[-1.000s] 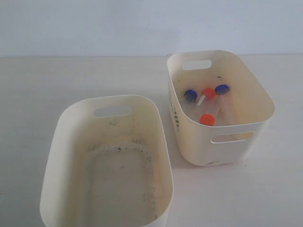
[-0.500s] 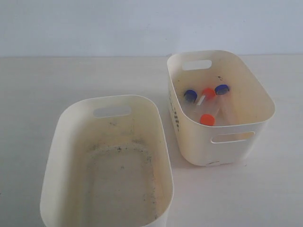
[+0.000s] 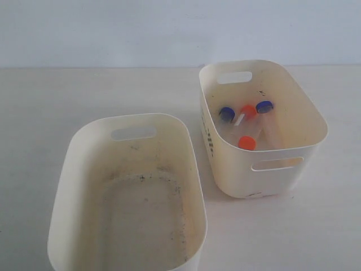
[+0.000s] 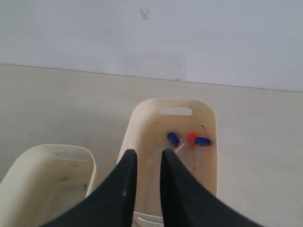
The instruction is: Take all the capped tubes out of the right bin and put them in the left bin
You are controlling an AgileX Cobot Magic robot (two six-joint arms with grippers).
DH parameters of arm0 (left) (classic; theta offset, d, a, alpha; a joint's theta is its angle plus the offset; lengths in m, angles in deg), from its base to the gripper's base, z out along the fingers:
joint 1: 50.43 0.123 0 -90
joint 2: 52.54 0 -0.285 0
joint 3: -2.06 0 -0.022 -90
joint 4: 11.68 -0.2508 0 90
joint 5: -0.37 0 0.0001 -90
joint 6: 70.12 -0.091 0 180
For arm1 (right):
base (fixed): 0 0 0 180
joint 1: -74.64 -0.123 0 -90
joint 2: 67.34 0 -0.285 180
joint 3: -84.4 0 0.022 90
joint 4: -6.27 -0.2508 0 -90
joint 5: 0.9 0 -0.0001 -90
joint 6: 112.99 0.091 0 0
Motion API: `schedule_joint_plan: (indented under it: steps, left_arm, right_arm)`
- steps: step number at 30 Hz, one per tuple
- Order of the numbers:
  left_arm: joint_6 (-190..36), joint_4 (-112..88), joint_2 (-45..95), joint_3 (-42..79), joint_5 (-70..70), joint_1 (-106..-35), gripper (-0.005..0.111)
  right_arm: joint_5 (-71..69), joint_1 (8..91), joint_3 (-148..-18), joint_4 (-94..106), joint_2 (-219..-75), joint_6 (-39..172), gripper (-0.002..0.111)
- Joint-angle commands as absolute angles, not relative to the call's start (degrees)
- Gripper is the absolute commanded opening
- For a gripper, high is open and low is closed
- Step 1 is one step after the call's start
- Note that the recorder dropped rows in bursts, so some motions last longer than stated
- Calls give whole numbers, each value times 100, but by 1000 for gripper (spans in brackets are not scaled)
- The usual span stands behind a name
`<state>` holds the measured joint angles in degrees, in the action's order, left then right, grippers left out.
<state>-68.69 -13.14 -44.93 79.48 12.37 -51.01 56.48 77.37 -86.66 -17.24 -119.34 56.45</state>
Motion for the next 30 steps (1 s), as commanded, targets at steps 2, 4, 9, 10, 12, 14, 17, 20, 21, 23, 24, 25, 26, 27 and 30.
schedule_joint_plan:
  steps: [2, 4, 9, 10, 12, 14, 17, 20, 21, 23, 24, 25, 26, 27, 30]
  left_arm:
    - [-6814, -1277, -4475, 7928, 1197, -5099, 4]
    - [-6814, -1277, -4475, 7928, 1197, -5099, 4]
    - [-6814, -1277, -4475, 7928, 1197, -5099, 4]
    - [-6814, -1277, -4475, 7928, 1197, -5099, 4]
    - [-6814, -1277, -4475, 7928, 1197, -5099, 4]
    - [-6814, -1277, -4475, 7928, 1197, -5099, 4]
    - [-6814, -1277, -4475, 7928, 1197, -5099, 4]
    - [-6814, -1277, -4475, 7928, 1197, -5099, 4]
    - [-6814, -1277, -4475, 7928, 1197, -5099, 4]
    - [-6814, -1277, -4475, 7928, 1197, -5099, 4]
    - [-6814, -1277, -4475, 7928, 1197, -5099, 4]
    - [-6814, -1277, -4475, 7928, 1197, -5099, 4]
    - [-6814, -1277, -4475, 7928, 1197, -5099, 4]
    - [-6814, -1277, -4475, 7928, 1197, -5099, 4]
    - [-6814, -1277, -4475, 7928, 1197, -5099, 4]
  right_arm:
    - [6573, 7742, -10000, -2231, -13337, 5565, 19]
    - [6715, 7654, -10289, -2414, -13800, 5527, 19]
    - [6644, 6817, -10497, -2212, -14457, 5689, 19]
    - [6544, 6571, -10497, -1973, -14506, 5825, 19]
    - [6294, 6021, -10497, -1163, -14559, 6296, 19]
    - [6153, 5424, -10497, -257, -14559, 6894, 19]
    - [6104, 4715, -10497, 975, -14568, 7947, 19]
    - [6104, 4408, -10497, 1669, -14747, 8615, 19]
    - [6104, 4419, -10497, 1669, -14840, 8682, 19]
    - [6144, 4443, -10497, 1676, -15146, 8824, 19]
    - [6184, 4443, -10497, 1713, -15296, 8879, 19]
    - [6235, 4443, -10497, 1761, -15499, 8936, 19]
    - [6252, 4443, -10497, 1789, -15715, 8963, 19]
    - [6266, 4443, -10497, 1827, -15942, 9019, 19]
    - [6243, 4443, -10509, 2248, -16629, 9388, 19]
